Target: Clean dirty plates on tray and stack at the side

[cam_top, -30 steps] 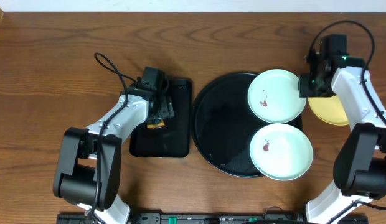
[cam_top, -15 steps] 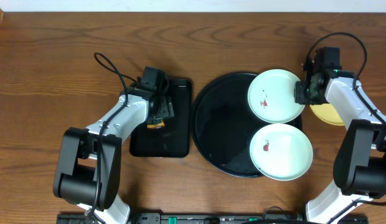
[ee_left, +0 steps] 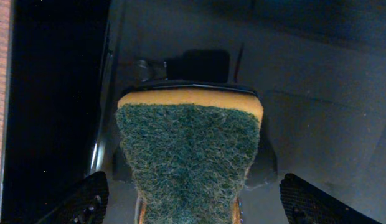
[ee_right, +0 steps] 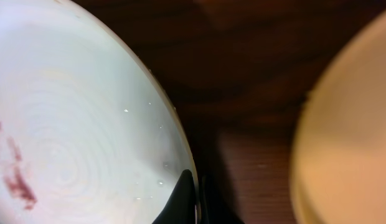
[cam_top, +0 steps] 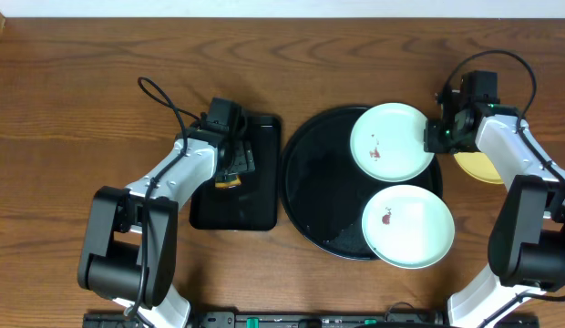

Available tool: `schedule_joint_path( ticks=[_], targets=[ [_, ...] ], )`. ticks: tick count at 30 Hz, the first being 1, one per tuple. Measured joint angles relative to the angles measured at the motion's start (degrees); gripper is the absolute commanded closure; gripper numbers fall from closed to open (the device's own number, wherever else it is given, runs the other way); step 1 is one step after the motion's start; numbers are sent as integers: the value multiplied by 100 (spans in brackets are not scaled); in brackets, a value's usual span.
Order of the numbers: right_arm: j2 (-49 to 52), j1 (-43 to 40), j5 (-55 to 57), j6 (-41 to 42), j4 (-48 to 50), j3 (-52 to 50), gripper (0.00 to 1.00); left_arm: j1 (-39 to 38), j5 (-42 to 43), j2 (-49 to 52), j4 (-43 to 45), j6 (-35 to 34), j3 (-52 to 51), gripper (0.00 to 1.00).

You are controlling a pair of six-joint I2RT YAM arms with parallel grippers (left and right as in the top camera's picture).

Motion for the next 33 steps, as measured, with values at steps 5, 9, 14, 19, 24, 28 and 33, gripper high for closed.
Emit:
schedule_joint_path(
  ticks=[5, 9, 14, 19, 24, 28, 33],
  targets=[
    [-33, 2, -599, 188, -201, 0, 99, 0, 0, 0, 0, 0, 0, 11],
    [-35, 50, -754, 249, -350, 0, 99, 0, 0, 0, -2, 0, 0, 2],
    [-35, 310, -721, 267, -348, 0, 99, 0, 0, 0, 79, 0, 0, 2],
    [-35, 649, -555, 269, -350, 0, 99, 0, 2, 0, 146, 0, 0, 2],
    [-35, 901, -221, 286, -348, 0, 99, 0, 92, 0, 175, -15, 0, 9],
    [-35, 960, -142, 354, -350, 0, 99, -2, 160, 0, 297, 20, 0, 9],
    [-35, 960, -83, 396, -350, 0, 99, -7, 177, 0, 380, 13, 0, 27]
  ],
)
